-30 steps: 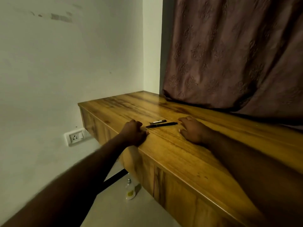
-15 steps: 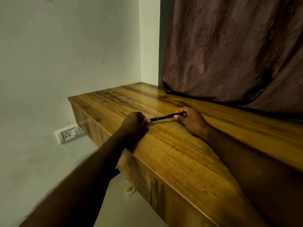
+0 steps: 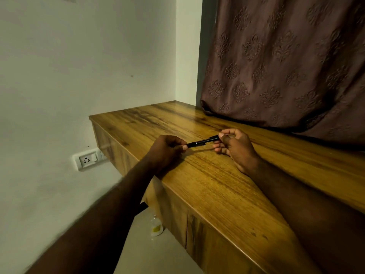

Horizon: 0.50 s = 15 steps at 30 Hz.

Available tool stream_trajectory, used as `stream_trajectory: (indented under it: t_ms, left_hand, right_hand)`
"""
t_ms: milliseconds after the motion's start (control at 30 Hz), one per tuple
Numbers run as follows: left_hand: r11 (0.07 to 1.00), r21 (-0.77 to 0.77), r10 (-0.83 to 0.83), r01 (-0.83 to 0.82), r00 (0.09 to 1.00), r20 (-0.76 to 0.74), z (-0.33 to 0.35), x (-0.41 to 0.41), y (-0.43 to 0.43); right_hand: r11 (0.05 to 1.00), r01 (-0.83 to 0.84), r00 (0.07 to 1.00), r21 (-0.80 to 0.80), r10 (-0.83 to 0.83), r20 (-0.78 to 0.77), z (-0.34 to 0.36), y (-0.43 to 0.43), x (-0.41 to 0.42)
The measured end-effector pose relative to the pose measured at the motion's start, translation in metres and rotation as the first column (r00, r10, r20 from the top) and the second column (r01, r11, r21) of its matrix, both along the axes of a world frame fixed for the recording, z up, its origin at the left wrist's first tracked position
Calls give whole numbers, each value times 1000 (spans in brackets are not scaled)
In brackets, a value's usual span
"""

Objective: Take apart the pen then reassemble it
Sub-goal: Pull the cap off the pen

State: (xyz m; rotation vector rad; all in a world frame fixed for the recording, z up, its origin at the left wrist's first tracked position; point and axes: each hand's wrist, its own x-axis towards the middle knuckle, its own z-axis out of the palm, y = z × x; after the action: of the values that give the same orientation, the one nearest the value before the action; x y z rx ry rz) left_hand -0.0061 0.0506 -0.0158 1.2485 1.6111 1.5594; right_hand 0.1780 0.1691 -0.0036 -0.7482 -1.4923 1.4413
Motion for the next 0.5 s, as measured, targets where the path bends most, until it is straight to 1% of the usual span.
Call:
stream_trajectory:
  t_ms: [200,267,333,367,433,467,500]
  left_hand:
    - [997,-45,-56,58,997,58,3,14,-6]
    - [998,-39,-48,49,998,32,2,17,-6]
    - [1000,-26,6,-7,1000,-12,1,15,-4]
    - [999,-5,34,-34,999,-5,-1,13,-4]
    - [996,29,76,-79,991,114,-2,10,-5]
    - [994,31,99,-105,984,145,-3,8,-5]
    - [990,38,132,-138,983,130,-3,5,-6]
  right_hand:
    - [988,149,989,40,-149,-12,-3,-2,-6]
    - [983,175,985,50,-174,-15,-3,-3,-9]
    - [988,151,989,44,-150,-20,-3,-4,-10]
    - [992,118,993,35,-117,-23,-4,-5,-10]
    - [999,26,1000,19,-26,-16,-4,-7,-8]
    - [1000,-24,1000,10,24,0,-4,-8,-6]
    - [998,-67,997,9,67,26,-3,-8,-4]
